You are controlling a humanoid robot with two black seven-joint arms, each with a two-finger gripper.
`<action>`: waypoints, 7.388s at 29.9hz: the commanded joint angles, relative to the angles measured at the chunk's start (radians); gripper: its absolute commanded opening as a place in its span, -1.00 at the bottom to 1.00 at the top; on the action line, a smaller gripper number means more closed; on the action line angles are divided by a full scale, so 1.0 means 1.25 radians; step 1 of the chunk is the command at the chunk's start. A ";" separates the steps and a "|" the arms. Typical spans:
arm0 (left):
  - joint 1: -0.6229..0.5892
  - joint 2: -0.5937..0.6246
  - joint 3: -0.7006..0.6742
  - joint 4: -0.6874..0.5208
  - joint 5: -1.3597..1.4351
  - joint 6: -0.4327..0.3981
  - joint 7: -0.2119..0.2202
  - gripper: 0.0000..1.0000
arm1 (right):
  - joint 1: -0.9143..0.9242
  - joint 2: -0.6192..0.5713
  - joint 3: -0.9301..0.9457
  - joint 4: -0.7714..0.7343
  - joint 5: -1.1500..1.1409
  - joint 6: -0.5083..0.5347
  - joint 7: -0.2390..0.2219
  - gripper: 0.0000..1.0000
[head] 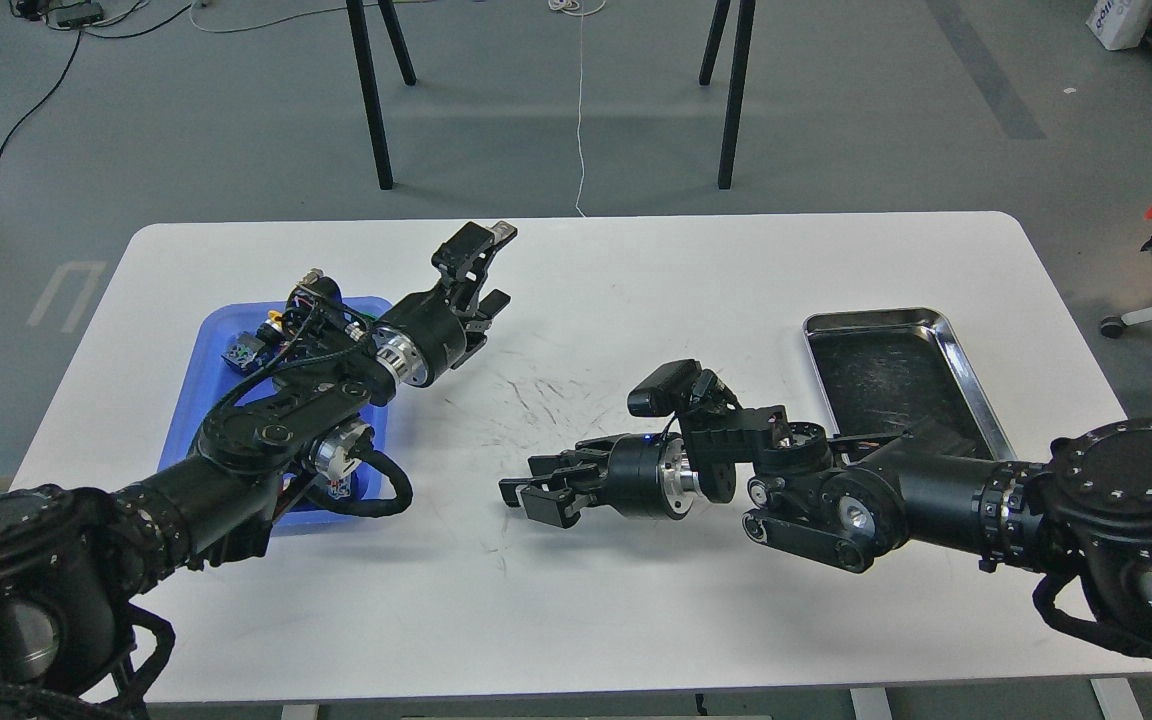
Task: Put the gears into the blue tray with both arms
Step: 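Lower the right gripper with the gear onto the table center, then open the right gripper, release the gear, and raise the right arm, then reach the left gripper from the blue tray toward the black gear, then close the left gripper on the gear and lift it, then carry the gear with the left gripper over the blue tray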
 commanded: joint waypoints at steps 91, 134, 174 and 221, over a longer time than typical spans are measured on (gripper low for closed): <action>-0.037 0.208 0.323 -0.276 1.016 0.340 0.000 0.83 | -0.051 -0.322 0.476 -0.088 0.908 0.105 0.000 0.97; 0.022 0.241 0.361 -0.304 1.171 0.423 0.000 0.17 | -0.049 -0.322 0.456 -0.103 0.903 0.105 0.000 0.97; -0.006 0.243 0.350 -0.277 1.146 0.485 0.000 -0.73 | -0.052 -0.322 0.455 -0.101 0.905 0.104 0.000 0.97; -0.163 0.407 0.572 -0.174 1.128 0.449 0.000 -0.64 | -0.060 -0.320 0.461 -0.102 0.905 0.105 0.000 0.97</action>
